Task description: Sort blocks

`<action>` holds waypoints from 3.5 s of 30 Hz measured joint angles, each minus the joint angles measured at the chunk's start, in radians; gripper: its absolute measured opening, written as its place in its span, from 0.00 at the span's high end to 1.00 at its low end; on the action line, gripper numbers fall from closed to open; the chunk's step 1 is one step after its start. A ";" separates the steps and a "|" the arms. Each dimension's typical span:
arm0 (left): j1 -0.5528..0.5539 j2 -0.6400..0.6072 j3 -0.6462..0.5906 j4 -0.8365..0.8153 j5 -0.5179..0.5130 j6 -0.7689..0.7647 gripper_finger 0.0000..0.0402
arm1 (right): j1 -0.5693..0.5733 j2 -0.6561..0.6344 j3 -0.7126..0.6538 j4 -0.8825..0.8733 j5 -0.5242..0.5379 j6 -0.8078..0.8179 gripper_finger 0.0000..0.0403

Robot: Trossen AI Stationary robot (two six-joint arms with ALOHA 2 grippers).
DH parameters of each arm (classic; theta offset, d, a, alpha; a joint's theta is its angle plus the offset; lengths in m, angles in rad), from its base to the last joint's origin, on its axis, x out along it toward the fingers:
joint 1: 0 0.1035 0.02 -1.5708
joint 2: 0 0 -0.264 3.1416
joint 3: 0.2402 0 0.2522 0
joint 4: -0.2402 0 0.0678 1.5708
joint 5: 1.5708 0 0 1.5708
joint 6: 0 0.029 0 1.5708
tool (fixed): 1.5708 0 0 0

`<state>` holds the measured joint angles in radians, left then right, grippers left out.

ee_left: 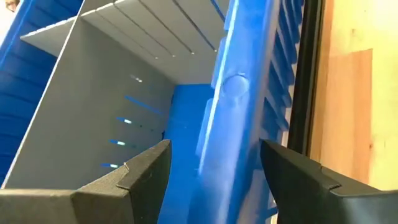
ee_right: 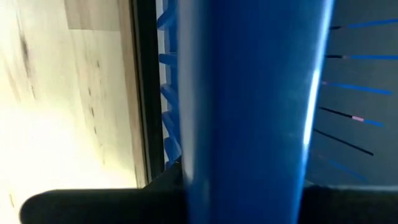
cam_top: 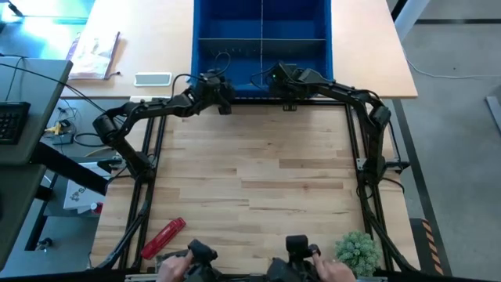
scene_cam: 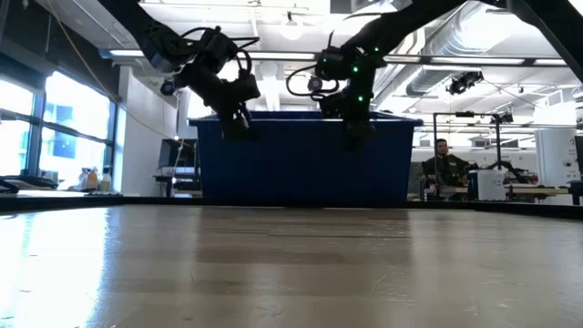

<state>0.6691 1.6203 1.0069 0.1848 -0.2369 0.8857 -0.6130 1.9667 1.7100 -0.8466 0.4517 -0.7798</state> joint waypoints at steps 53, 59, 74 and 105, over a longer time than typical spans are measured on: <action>0.149 0.002 0.224 -0.472 0.482 -0.108 0.64 | -0.053 -0.038 0.005 -0.082 -0.248 0.061 0.62; 0.149 0.024 0.225 -0.462 0.483 -0.111 0.64 | -0.058 -0.096 0.005 -0.189 -0.236 0.060 0.50; 0.208 0.084 0.232 -0.539 0.444 -0.122 0.64 | -0.189 -0.108 0.003 -0.285 -0.318 0.090 0.54; 0.086 -0.024 0.366 -0.734 0.290 -0.058 0.85 | -0.087 -0.239 0.005 -0.360 -0.170 0.091 0.82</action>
<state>0.7555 1.5967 1.3726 -0.5488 0.0534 0.8281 -0.7004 1.7276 1.7153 -1.2069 0.2813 -0.6885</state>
